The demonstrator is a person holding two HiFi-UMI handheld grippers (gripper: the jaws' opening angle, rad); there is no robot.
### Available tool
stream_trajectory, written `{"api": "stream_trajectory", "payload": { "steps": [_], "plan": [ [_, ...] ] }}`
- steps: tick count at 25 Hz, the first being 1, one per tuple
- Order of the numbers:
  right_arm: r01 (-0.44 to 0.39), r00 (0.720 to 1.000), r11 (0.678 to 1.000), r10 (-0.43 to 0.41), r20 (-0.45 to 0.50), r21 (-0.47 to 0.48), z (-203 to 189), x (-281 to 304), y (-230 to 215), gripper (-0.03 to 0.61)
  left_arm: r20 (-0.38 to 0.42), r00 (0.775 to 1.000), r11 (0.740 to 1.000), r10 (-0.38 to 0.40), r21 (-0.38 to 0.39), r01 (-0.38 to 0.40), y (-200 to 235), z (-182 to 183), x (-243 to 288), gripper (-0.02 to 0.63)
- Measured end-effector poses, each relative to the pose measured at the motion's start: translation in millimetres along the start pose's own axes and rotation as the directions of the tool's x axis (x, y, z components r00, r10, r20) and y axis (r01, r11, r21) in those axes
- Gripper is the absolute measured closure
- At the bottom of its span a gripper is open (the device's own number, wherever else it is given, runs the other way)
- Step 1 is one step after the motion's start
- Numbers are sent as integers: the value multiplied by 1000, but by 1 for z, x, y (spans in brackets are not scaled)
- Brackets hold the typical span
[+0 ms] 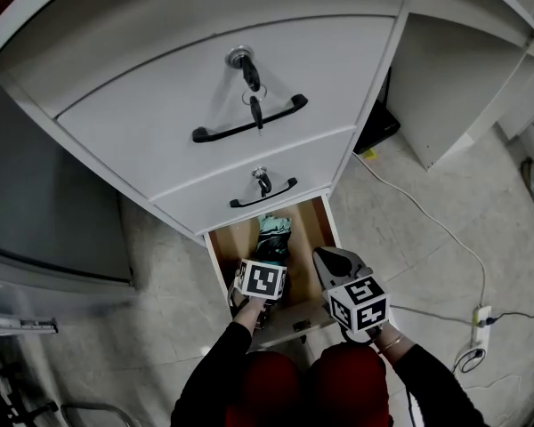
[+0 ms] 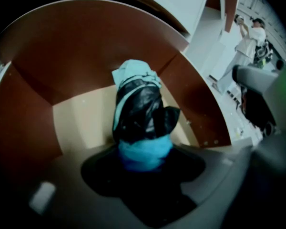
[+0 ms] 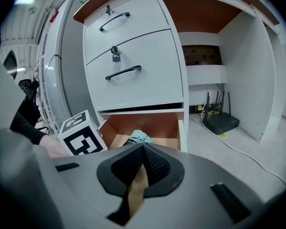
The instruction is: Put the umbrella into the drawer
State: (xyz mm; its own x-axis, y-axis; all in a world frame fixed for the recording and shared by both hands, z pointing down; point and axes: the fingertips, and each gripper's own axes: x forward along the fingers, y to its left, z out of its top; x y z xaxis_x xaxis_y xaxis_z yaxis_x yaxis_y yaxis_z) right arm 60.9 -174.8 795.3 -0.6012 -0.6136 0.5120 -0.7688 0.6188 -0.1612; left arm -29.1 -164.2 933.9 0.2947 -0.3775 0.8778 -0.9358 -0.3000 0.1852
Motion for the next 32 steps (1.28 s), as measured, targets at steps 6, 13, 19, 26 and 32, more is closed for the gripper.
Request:
{"api": "stream_trajectory", "payload": {
  "steps": [6, 13, 19, 26, 32],
  "plan": [
    [10, 1000, 1000, -10, 6, -2, 4, -2, -3, 577, 7, 999, 995, 34, 92, -35, -5, 8, 3, 312],
    [16, 1000, 1000, -16, 24, -4, 15, -2, -2, 577, 92, 996, 994, 17, 108, -27, -6, 19, -7, 275],
    [9, 999, 1000, -9, 43, -6, 24, 0, 5, 577, 217, 976, 994, 9, 103, -32, -6, 42, -35, 276],
    [5, 996, 1000, -3, 91, -15, 44, -5, 10, 577, 339, 941, 996, -16, 86, -14, -12, 64, -69, 317],
    [11, 992, 1000, -10, 130, -5, 59, -12, 10, 577, 430, 901, 998, -61, 55, 41, -15, 79, -105, 336]
  ]
}}
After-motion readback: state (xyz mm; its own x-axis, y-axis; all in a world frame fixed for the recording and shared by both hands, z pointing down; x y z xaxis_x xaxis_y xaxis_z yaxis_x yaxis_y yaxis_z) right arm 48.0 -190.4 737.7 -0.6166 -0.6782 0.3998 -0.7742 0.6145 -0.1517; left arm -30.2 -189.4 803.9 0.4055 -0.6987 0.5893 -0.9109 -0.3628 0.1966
